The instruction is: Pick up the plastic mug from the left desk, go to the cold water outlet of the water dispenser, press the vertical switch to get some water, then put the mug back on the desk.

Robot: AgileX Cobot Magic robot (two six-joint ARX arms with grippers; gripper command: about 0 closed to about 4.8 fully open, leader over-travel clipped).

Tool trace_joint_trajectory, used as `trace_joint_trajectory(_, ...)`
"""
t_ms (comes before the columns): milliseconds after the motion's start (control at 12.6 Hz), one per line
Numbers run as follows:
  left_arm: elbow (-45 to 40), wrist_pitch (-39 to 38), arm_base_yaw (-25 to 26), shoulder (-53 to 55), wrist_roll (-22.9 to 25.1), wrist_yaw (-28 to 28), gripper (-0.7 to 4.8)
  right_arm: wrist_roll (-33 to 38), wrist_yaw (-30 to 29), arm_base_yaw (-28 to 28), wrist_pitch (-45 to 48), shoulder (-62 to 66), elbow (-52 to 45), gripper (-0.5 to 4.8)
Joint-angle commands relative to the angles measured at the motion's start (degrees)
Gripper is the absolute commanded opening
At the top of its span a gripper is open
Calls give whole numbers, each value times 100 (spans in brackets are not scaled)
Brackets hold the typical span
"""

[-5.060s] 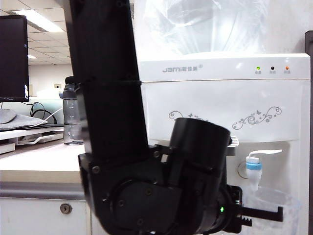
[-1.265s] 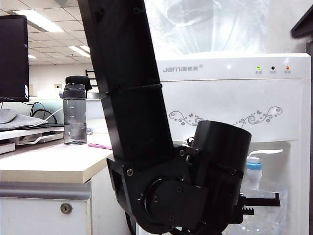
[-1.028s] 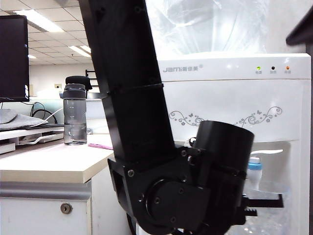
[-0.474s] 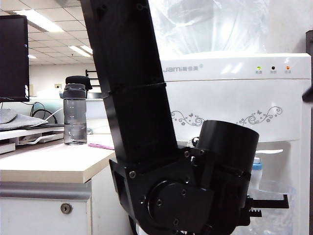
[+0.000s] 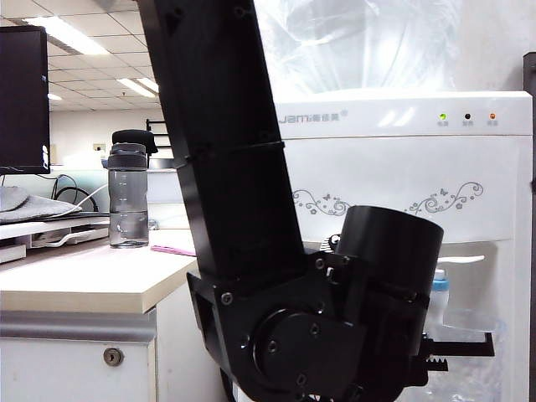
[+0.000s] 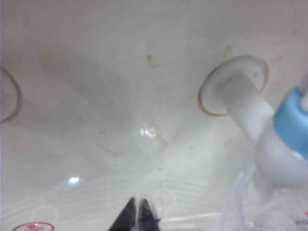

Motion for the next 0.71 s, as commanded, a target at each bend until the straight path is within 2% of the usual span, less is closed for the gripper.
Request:
trace_joint_trajectory(79, 31, 205, -7, -28, -35, -39, -5, -79, -383, 4, 634, 542, 24, -1)
trace_joint_trajectory(237, 31, 205, -7, -28, -35, -42, -5, -79, -549, 4, 994, 1084, 24, -1)
trace_joint_trajectory(712, 31, 205, -4, -28, -39, -170, -5, -275, -520, 4, 2758, 2793, 26, -1)
